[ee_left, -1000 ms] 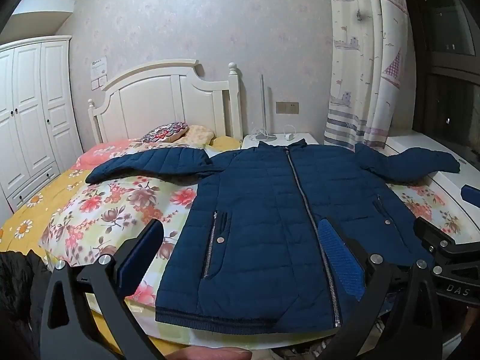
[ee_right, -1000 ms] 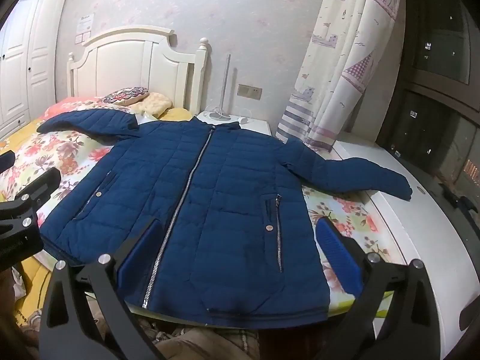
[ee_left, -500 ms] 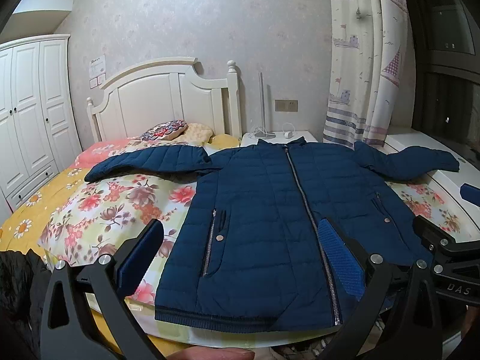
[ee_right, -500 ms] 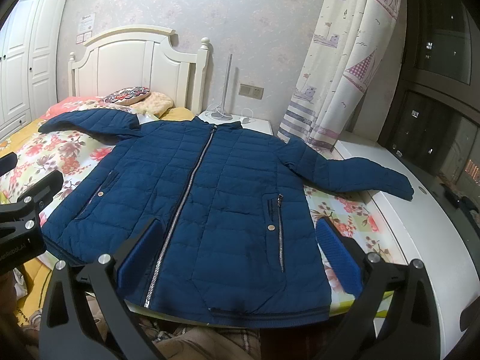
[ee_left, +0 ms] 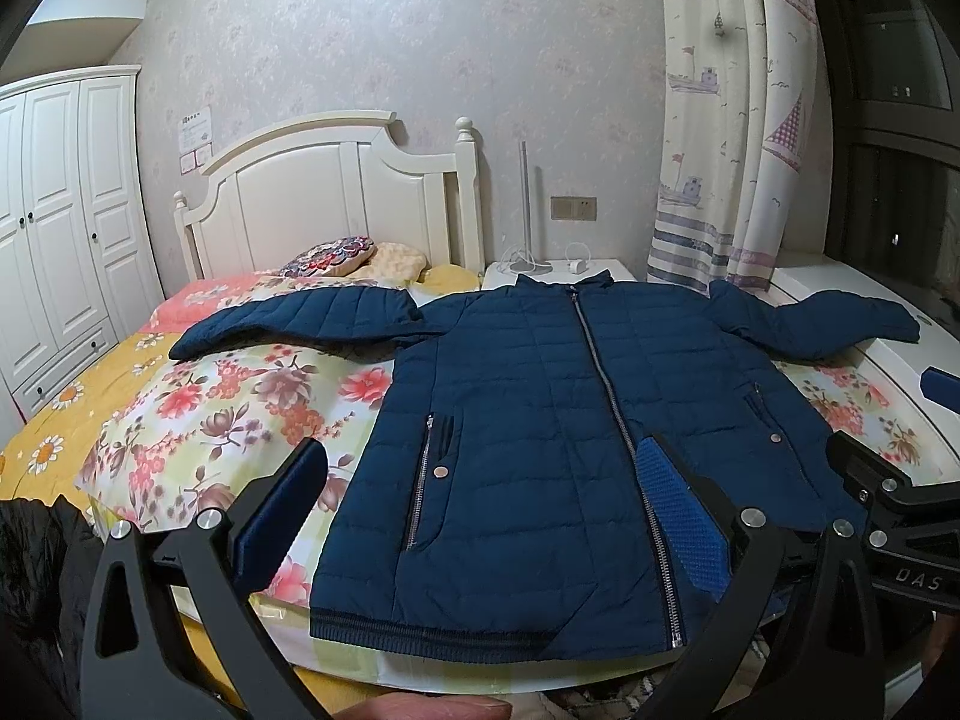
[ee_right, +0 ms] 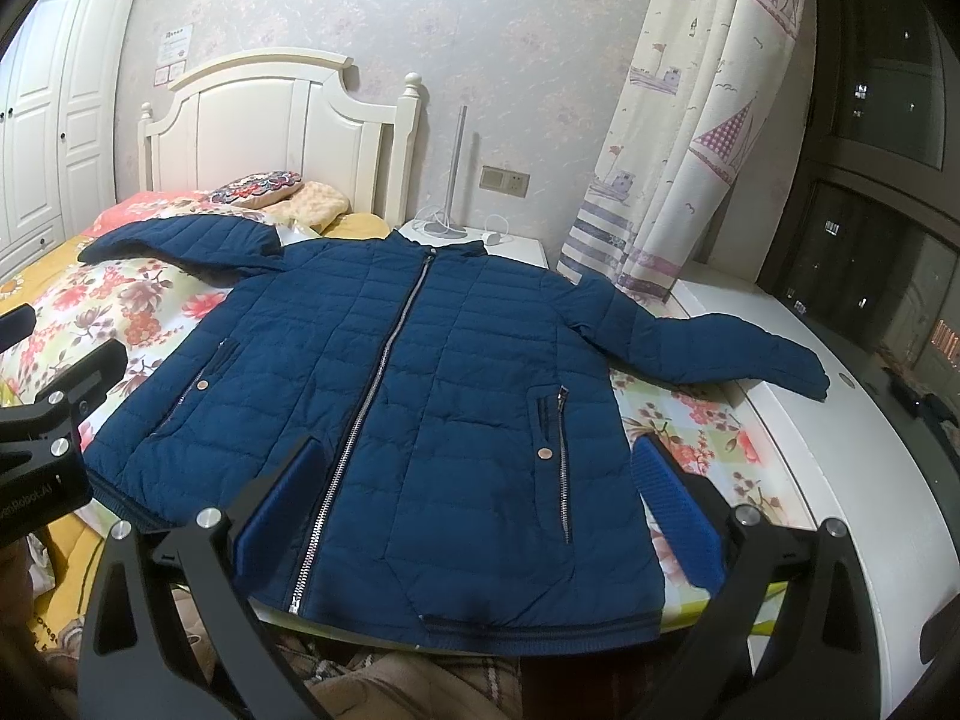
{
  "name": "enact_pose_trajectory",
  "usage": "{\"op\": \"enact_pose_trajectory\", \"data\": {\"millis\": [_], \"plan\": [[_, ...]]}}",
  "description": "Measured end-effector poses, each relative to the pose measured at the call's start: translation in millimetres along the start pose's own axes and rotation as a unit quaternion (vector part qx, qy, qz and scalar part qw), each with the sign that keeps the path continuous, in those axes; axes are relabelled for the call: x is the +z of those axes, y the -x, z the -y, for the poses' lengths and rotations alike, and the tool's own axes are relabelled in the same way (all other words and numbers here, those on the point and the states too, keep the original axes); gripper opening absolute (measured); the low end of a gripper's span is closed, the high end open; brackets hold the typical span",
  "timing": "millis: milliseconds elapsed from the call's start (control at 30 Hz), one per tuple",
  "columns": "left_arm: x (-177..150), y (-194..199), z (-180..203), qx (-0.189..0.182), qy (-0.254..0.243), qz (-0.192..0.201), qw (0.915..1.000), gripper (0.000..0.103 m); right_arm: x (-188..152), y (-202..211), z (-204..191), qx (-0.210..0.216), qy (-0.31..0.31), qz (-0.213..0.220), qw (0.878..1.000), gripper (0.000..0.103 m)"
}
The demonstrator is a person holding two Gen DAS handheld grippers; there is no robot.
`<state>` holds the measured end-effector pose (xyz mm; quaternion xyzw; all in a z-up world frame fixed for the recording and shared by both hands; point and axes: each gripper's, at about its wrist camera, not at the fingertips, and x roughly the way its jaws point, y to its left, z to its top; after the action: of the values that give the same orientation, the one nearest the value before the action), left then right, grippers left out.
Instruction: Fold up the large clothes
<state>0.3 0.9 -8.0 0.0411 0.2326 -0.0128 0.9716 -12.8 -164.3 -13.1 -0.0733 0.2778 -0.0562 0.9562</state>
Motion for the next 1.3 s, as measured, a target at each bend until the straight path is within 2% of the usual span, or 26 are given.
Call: {"op": "enact_pose_trajectory", "data": {"millis": [1300], "plan": [[-7.0, -2.4, -4.3, -0.001, -0.001, -0.005, 1.0, 0.099, -8.7, -1.5, -9.5, 0.005, 0.001, -0.006, 1.0, 0.101]]}}
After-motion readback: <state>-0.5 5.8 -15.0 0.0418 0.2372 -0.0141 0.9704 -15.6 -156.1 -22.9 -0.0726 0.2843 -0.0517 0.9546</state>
